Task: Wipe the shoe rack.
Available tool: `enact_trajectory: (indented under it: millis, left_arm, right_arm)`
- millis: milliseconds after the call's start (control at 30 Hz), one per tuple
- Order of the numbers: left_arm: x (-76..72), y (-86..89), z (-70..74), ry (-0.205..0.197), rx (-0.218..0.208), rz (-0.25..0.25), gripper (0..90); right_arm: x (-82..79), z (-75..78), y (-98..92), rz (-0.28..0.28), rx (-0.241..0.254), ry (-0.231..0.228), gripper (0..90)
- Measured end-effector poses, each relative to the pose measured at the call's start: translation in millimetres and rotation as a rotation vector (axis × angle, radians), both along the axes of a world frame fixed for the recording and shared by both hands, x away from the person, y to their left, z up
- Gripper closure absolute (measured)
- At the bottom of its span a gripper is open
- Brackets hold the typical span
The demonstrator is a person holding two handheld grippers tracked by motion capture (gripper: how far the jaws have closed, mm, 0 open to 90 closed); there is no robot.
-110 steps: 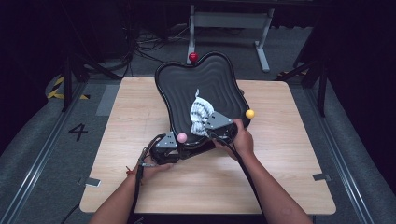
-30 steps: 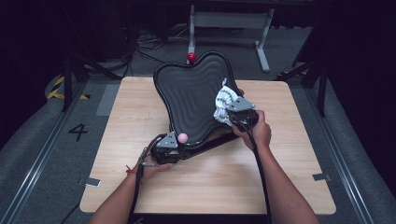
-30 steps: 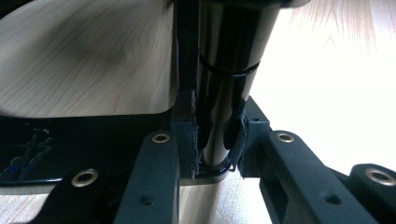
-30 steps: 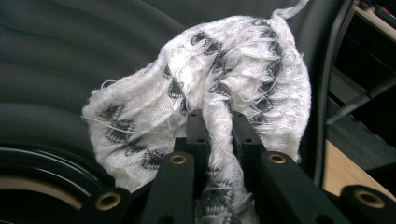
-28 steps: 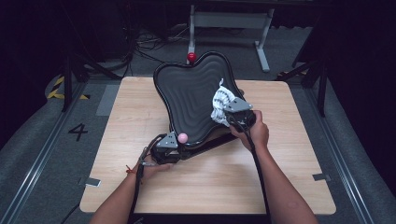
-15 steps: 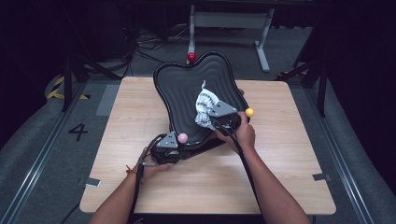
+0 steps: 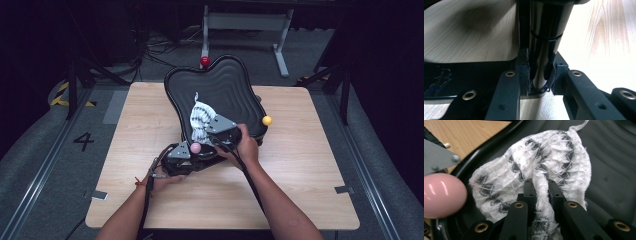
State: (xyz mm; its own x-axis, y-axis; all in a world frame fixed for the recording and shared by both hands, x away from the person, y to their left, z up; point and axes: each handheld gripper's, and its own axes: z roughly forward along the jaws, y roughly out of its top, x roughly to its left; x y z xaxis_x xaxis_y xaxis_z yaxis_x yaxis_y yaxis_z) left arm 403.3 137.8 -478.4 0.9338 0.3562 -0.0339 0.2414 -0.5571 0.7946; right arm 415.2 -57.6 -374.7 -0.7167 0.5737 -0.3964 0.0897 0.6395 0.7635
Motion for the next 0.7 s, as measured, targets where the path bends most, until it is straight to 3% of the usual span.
enact_trajectory:
  millis: [333, 500, 667, 700]
  left_arm:
    - [0.0, 0.0, 0.1, 0.000, 0.002, 0.000, 74.2]
    - [0.1, 0.0, 0.0, 0.001, 0.001, 0.000, 74.2]
    - [0.3, 0.3, 0.1, 0.003, 0.003, -0.002, 74.2]
    - [0.4, 0.4, 0.1, 0.002, 0.002, -0.003, 74.2]
  right_arm:
    - [-1.6, 1.1, 7.3, 0.013, -0.002, 0.006, 80.7]
    - [4.3, 2.6, -2.8, -0.032, -0.035, -0.005, 80.8]
    - [12.7, 3.2, -21.8, -0.088, -0.049, 0.000, 80.9]
    - [18.3, 3.0, -33.8, -0.119, -0.044, 0.008, 80.9]
